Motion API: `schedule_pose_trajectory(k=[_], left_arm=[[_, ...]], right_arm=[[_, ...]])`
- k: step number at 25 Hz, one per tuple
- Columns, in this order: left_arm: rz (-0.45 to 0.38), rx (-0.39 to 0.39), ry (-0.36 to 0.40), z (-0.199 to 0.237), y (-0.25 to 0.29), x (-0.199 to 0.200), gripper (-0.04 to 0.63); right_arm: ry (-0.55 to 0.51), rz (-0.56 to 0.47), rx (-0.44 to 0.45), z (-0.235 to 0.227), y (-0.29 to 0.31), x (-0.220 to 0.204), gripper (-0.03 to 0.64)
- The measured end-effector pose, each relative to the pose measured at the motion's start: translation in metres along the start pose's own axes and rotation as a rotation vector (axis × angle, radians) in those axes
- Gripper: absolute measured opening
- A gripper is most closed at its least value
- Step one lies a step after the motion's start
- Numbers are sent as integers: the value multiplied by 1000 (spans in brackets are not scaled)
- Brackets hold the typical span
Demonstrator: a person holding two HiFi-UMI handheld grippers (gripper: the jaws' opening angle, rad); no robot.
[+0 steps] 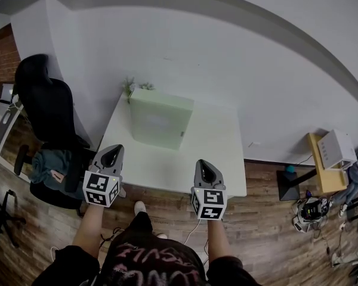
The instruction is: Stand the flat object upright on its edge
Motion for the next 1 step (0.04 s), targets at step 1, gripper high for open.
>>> schedule_pose_trajectory(k=[1], left_arm=[[1, -1, 3, 1, 0, 0, 12]], right_arm=[[-2, -1, 2, 1, 0, 1, 25]])
Point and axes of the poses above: the fingertips, and each gripper's own axes: y forward along the fingers, z to its left, x out of its top, the point moved 1 cm from there along -y, backward along the fingers, and after that the axes turned 8 degrees about y, right-handed, at the moved point
